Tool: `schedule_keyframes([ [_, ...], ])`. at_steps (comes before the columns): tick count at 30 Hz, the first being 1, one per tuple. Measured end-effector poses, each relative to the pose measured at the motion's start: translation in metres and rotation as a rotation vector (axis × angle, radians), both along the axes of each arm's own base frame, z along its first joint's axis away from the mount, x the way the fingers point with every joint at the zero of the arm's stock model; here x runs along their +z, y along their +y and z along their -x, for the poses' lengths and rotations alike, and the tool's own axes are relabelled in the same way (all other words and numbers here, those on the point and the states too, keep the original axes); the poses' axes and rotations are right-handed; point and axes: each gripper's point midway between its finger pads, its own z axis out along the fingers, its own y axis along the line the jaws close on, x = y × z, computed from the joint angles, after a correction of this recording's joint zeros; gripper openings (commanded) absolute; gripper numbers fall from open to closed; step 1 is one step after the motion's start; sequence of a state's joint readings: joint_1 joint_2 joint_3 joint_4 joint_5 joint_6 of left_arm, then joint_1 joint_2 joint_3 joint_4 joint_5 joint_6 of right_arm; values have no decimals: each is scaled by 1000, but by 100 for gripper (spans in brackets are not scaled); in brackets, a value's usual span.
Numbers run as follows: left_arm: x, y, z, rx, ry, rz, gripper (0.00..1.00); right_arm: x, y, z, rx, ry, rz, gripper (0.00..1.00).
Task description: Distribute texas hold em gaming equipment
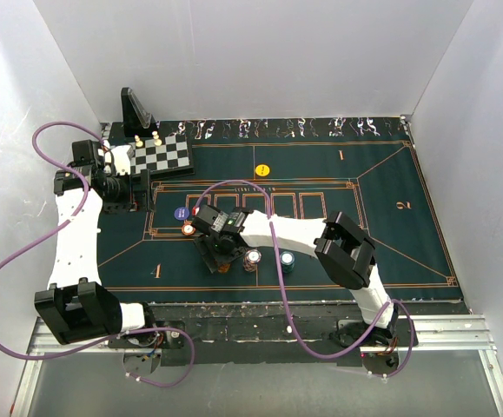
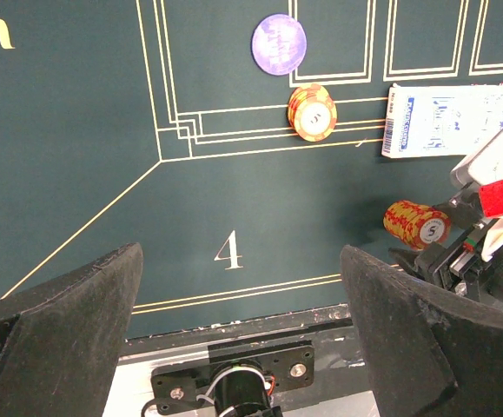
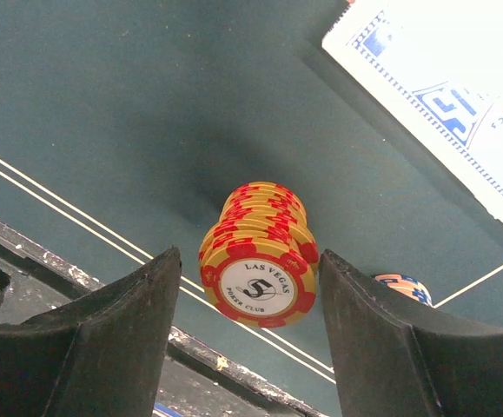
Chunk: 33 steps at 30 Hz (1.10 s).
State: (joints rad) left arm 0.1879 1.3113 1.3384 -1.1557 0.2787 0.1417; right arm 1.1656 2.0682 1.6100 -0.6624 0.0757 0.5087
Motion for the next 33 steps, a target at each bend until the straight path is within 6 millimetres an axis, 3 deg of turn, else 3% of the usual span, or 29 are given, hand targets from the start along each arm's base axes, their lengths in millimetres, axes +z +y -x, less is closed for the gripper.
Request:
schedule_keyframes([
  [12,5,0,0,-4,-23,-8,98,4,3,-2,-6,-5,-10,55],
  [31,4,0,0,-6,-25,-9,98,8,-2,-8,-21,-39,18,52],
  [33,4,0,1,-6,-25,-9,98,9,-3,-9,-22,-46,23,47],
])
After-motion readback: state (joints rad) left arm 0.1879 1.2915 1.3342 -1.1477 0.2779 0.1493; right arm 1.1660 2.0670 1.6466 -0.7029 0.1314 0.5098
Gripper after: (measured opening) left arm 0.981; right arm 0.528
